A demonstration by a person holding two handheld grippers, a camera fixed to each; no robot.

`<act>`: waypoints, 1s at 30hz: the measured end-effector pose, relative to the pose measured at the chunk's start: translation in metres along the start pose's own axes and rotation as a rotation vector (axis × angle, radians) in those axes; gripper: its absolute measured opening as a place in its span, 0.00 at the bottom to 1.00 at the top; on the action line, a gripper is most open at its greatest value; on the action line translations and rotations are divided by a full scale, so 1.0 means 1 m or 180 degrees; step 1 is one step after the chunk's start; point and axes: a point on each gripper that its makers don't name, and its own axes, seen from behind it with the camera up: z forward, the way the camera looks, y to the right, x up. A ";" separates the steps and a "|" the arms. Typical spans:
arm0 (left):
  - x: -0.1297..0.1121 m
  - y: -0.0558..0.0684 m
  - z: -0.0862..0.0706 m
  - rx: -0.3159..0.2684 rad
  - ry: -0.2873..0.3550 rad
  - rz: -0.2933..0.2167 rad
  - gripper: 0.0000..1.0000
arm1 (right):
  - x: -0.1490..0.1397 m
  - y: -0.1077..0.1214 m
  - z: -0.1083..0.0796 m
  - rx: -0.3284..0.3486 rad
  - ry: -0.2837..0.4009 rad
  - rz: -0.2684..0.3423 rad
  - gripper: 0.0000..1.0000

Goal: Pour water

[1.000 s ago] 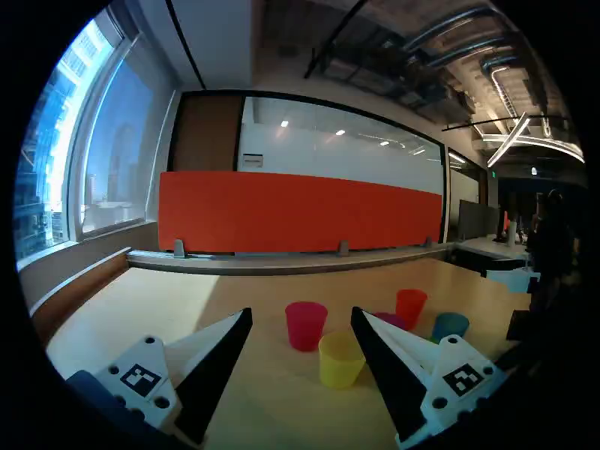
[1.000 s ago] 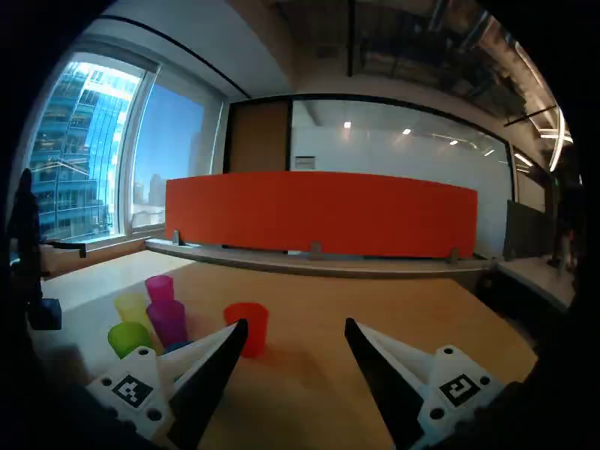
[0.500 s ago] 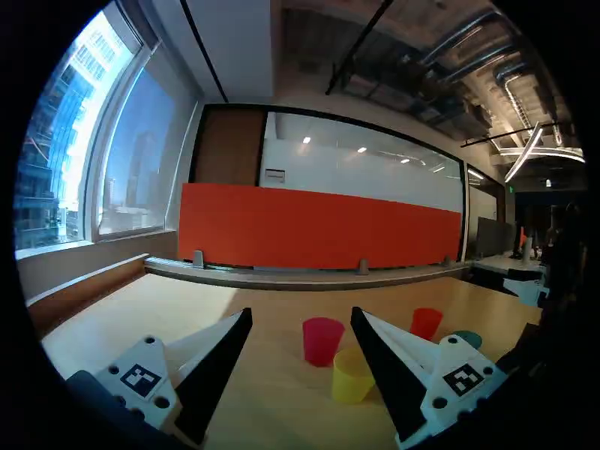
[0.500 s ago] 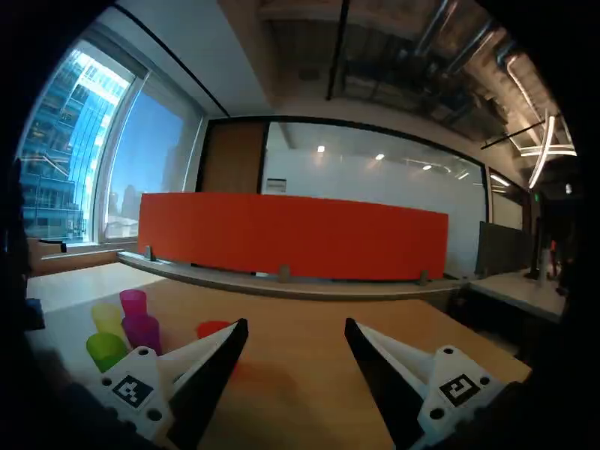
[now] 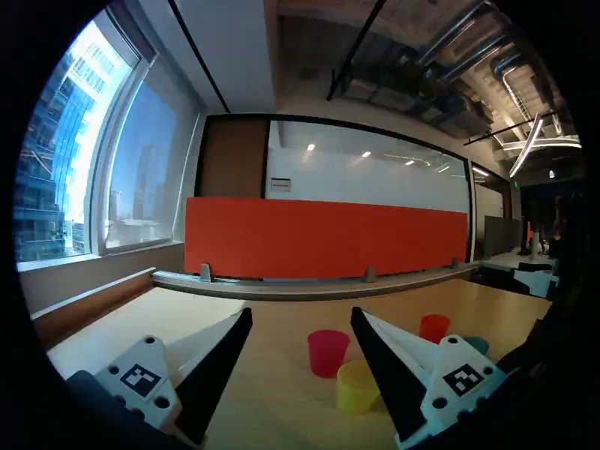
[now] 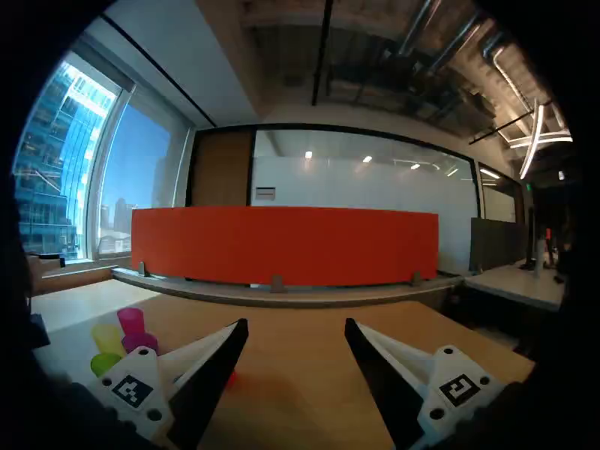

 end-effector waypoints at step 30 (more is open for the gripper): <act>-0.034 -0.039 -0.006 0.0412 0.0065 0.0212 0.98 | -0.005 0.012 0.007 -0.0061 -0.0210 -0.0048 1.00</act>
